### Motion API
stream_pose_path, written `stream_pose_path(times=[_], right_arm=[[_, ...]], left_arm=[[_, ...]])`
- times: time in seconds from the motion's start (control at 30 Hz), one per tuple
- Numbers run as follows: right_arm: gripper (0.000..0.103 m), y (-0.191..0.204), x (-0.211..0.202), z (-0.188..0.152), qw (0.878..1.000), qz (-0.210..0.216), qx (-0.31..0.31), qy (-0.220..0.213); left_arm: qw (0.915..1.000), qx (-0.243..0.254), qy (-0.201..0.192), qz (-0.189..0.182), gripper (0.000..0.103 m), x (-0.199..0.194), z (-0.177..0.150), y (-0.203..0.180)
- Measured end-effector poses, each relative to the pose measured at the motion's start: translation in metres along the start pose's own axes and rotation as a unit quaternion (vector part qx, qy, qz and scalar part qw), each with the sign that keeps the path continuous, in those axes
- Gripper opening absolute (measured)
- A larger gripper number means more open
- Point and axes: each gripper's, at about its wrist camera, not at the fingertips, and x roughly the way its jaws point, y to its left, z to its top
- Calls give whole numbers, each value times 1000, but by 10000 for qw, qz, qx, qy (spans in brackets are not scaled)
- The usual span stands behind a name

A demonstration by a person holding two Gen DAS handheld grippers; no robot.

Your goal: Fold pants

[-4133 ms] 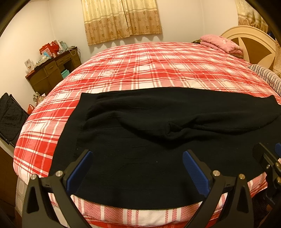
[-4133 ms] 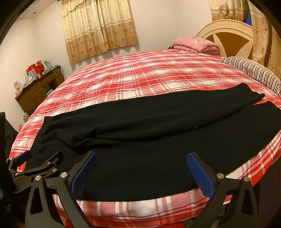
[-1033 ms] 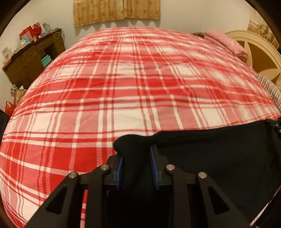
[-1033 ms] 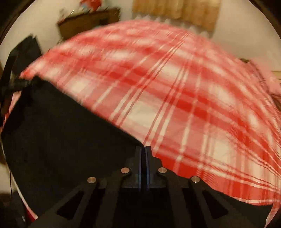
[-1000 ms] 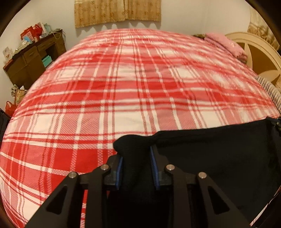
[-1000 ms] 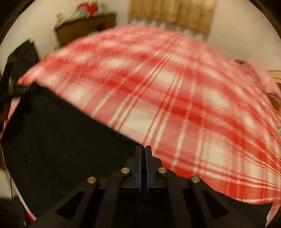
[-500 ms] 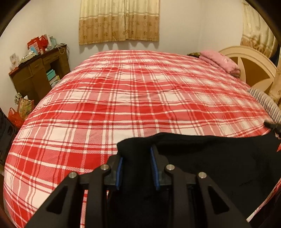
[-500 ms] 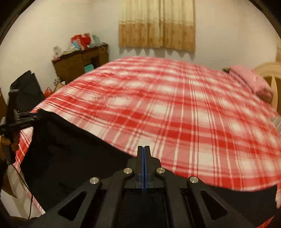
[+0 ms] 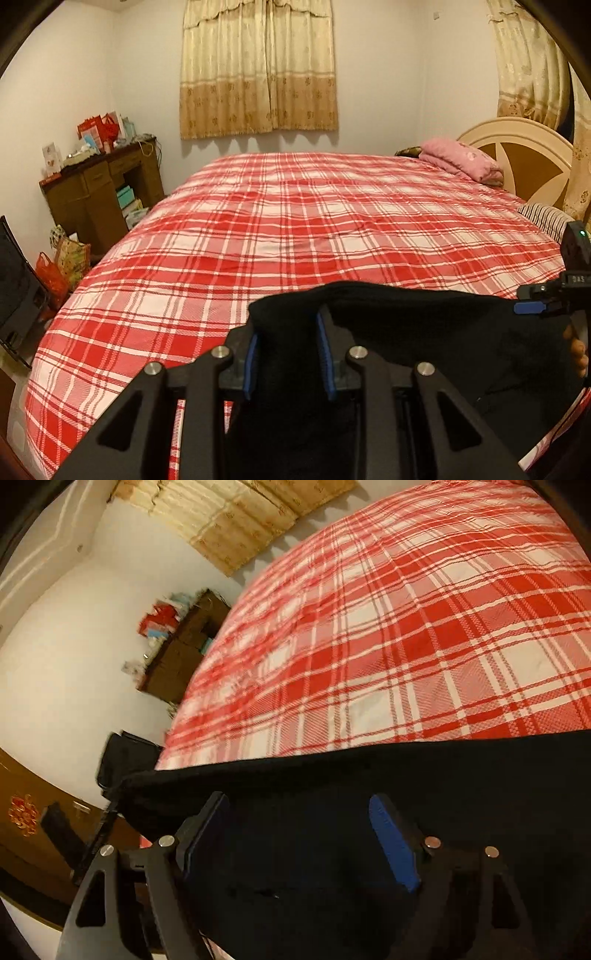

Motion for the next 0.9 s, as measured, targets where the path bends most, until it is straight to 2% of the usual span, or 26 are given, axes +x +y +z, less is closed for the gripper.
stream_pose_path(times=[0.17, 0.27, 0.37, 0.5, 0.53, 0.6, 0.63, 0.73, 0.9], right_arm=[[79, -43, -7, 10, 9903, 98, 1376, -188], [79, -49, -3, 15, 9863, -18, 1629, -265], [79, -55, 8, 19, 9791, 70, 2025, -149], [78, -68, 26, 19, 9672, -73, 2538, -18], [71, -69, 28, 17, 9667, -162, 2554, -46], [7, -72, 34, 15, 9692, -445, 2422, 75], [3, -76, 33, 11, 9698, -414, 2403, 94], [3, -75, 27, 6, 9765, -371, 2123, 20], [3, -47, -8, 16, 9878, -249, 1478, -432]], left_arm=[[9998, -127, -168, -26, 29, -13, -8, 1], [9995, -117, -310, 2, 29, -25, -16, -1], [9990, -110, -440, -58, 29, -36, -24, -1], [9990, 1, -439, -79, 29, -36, -31, -6], [9990, 14, -434, -75, 29, -37, -32, -6], [9992, 18, -390, -78, 29, -34, -33, -6], [9993, 9, -360, -87, 29, -33, -33, -5], [9996, -1, -292, -62, 29, -29, -31, -3], [9996, -166, -213, -70, 29, -22, -22, 3]])
